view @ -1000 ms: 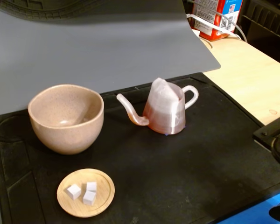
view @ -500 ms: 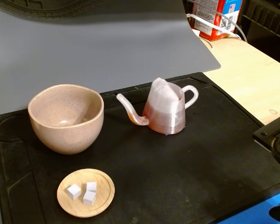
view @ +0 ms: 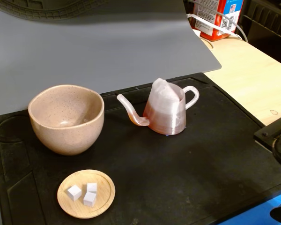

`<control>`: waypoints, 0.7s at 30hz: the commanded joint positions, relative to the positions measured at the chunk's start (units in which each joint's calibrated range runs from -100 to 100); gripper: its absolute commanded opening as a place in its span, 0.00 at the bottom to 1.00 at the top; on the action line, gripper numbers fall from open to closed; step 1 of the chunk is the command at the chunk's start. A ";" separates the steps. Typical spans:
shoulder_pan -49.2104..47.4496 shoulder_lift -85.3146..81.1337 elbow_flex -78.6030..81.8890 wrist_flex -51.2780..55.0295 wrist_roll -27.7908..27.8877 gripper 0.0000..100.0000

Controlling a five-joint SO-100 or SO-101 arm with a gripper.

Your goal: Pick up a kettle and pour liquid into a cup.

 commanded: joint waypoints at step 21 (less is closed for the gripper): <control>-0.21 -0.52 0.10 -29.41 -0.22 0.01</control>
